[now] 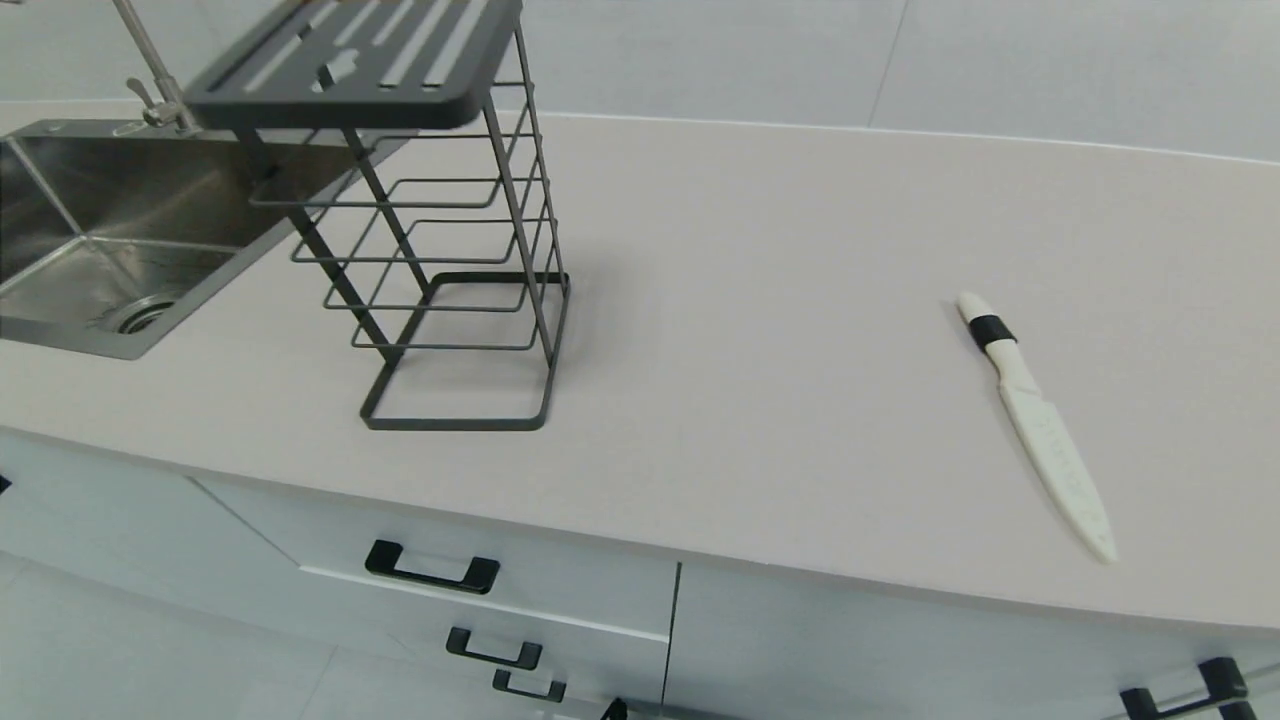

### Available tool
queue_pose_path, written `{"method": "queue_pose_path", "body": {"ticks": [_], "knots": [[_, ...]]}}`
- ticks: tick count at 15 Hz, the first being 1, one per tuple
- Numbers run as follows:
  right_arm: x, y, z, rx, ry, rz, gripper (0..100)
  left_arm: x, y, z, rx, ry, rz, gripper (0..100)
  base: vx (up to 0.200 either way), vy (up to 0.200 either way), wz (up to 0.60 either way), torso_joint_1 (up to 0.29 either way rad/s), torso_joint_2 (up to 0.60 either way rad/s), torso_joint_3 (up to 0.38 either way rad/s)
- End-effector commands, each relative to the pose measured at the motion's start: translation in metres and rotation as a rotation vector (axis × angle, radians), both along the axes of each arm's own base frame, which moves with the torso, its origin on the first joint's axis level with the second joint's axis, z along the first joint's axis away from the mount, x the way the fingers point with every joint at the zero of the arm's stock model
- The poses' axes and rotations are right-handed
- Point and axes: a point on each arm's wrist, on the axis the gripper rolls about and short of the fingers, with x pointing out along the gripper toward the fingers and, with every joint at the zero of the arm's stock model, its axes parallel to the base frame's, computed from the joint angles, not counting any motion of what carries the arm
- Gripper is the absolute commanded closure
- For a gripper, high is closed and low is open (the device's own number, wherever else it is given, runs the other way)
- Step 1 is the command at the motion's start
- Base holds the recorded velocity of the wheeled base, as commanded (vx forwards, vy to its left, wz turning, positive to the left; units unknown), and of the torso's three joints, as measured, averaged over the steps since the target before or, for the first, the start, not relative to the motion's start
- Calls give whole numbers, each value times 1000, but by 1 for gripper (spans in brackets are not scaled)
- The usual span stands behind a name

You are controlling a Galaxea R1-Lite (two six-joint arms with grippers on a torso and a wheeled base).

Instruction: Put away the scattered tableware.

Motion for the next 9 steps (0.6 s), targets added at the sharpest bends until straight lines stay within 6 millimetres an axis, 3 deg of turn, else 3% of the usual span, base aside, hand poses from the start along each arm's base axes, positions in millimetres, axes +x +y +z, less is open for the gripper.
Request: {"method": "queue_pose_path", "body": {"ticks": [1,9], "knots": [[0,0,0,0,1,0,0,0,0,0,0,2,1,0,0,0,0,36,-486,-227],[0,0,0,2,1,1,0,0,0,0,0,2,-2,0,0,0,0,317,-496,-236]]}}
